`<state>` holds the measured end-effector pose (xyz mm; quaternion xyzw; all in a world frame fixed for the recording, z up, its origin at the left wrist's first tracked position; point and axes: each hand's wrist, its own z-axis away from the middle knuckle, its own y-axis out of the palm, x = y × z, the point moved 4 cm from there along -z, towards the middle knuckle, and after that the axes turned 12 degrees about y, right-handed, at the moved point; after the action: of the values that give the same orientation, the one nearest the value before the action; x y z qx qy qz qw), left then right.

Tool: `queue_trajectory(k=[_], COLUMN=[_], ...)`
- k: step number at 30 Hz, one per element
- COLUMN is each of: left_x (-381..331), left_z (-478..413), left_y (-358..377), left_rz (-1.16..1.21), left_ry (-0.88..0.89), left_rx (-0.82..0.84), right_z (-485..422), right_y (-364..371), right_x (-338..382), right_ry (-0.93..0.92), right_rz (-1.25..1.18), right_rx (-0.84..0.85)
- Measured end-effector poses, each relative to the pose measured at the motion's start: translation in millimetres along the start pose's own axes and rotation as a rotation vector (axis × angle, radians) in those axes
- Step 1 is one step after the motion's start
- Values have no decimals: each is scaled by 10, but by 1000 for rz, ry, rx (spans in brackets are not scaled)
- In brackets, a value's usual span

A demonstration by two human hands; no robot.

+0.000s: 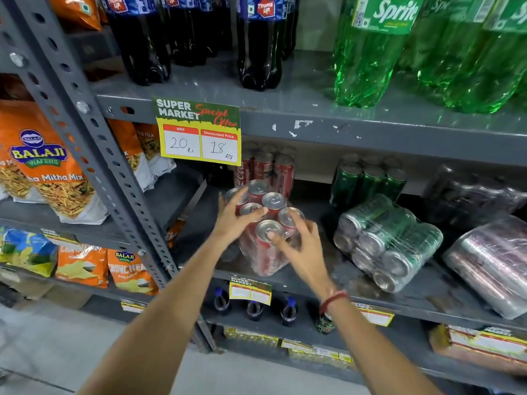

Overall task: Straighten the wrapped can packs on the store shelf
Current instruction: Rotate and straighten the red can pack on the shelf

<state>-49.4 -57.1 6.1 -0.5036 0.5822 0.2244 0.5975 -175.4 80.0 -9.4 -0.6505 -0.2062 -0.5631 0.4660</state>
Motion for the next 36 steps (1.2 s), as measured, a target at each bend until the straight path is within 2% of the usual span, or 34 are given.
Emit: queue_trajectory(k=[2, 4, 6, 8, 10, 11, 14, 15, 17, 19, 21, 23, 25, 28, 30, 36], left_x=[-28, -72, -114, -106, -131, -132, -140, -191, -277, -312, -280, -222, -171, -75, -12, 265], left_z=[-193, -314, -365, -383, -290, -204, 226, 423, 743, 895, 880, 822, 787, 680, 550, -36], left_y=[-32, -7, 21, 1, -39, -53, 3, 110, 401, 643, 734, 710, 608, 321, 64, -457], left_rz=[5, 6, -5, -14, 37, 64, 18, -22, -128, -211, -259, -249, -220, -161, -135, -291], left_ry=[2, 9, -5, -26, -28, -37, -5, -1, -39, -54, -83, -109, -84, 9, -4, -53], left_rx=[225, 387, 476, 480, 372, 254, -265, -365, -431, -422, -393, -391, -399, -301, -158, 282], right_z=[245, 431, 532, 541, 449, 355, -81, -256, -610, -872, -994, -1058, -1035, -964, -918, -581], right_y=[235, 494, 641, 609, 422, 295, -30, -91, -102, -4, 98, 132, 113, 106, 105, 196], right_x=[62, 161, 241, 255, 268, 296, 474, 563, 703, 738, 681, 601, 584, 582, 572, 448], right_ry=[51, 121, 172, 191, 179, 161, 104, 78, 14, 13, 27, -6, -31, -58, -61, 91], right_rz=[11, -23, -55, -113, -198, -231, -227, -170, -54, 57, 298, 468, 524, 639, 663, 452], right_rx=[-181, -294, -307, -296, -321, -339, -283, -212, -11, 235, 387, 393, 325, 213, 147, -3])
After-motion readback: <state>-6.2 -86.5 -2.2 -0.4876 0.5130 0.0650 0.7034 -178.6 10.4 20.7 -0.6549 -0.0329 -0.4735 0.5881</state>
